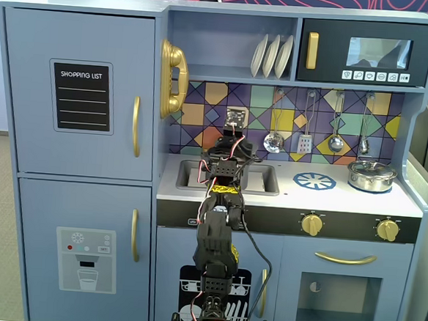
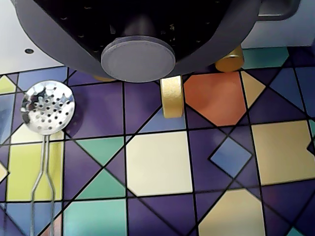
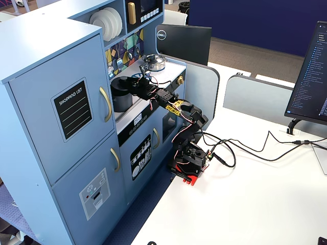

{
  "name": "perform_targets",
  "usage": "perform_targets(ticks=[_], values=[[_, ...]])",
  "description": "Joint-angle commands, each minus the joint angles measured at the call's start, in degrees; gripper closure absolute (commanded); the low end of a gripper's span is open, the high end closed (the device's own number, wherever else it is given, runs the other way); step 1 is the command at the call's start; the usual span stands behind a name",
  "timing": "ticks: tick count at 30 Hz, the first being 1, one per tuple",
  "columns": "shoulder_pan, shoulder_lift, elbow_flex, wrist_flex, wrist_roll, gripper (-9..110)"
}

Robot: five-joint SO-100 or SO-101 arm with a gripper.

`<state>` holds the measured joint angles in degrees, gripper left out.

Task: Pick up the lid from the counter and put it on the gray recipient

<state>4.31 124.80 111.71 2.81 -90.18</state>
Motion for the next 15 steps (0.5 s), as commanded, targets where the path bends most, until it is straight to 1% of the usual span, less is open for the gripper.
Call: perform_targets(ticks=[1,15], values=[[-1.6,-0.9,-1.1,-3.7,-1.3,102],[-2.9,-4.7,-2.4,-5.4,-2.3,102]])
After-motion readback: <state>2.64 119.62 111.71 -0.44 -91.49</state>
